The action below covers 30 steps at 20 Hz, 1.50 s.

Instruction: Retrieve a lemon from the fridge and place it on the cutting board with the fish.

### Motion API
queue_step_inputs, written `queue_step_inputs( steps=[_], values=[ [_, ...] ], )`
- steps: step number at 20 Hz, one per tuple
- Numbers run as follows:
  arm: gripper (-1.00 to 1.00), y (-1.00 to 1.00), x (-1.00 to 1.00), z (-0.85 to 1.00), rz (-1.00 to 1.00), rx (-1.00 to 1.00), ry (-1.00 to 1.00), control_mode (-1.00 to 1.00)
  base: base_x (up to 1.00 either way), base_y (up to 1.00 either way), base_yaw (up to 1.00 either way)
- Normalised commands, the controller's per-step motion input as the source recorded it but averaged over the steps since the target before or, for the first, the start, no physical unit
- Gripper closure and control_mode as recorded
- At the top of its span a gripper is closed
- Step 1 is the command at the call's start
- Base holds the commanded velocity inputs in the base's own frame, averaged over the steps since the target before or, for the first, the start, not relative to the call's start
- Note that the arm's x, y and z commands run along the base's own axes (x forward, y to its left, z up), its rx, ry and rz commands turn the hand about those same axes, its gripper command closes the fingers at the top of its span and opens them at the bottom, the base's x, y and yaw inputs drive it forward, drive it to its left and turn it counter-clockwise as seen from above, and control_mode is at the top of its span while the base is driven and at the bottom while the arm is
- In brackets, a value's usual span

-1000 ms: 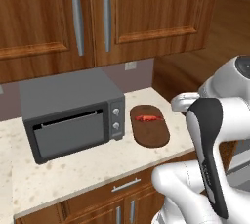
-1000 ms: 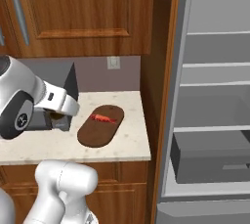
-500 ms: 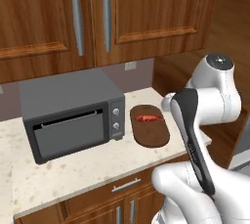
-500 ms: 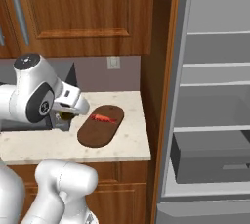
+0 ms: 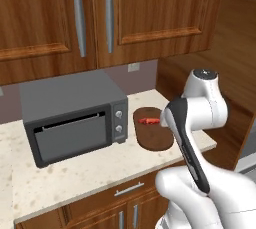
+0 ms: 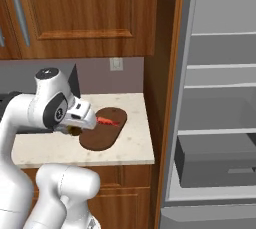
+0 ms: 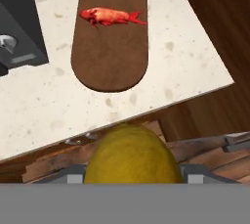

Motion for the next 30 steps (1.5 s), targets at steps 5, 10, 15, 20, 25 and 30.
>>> queue_step_inputs(
  steps=[5,10,15,20,25,30],
  values=[
    [1.00,0.00,0.35,-0.42,0.00,0.00,0.08,-1.00,0.00,0.00,0.00],
    [1.00,0.00,0.45,-0.18,0.02,0.00,-0.01,-1.00,0.00,0.00,0.00],
    [1.00,0.00,0.44,-0.19,0.03,0.00,-0.01,-1.00,0.00,0.00,0.00],
    [1.00,0.00,0.47,-0.24,0.02,0.00,0.00,-1.00,0.00,0.00,0.00],
    [1.00,0.00,0.57,-0.28,0.03,-0.01,0.00,-1.00,0.00,0.00,0.00],
    [1.00,0.00,0.51,-0.32,0.03,-0.01,0.00,-1.00,0.00,0.00,0.00]
  ],
)
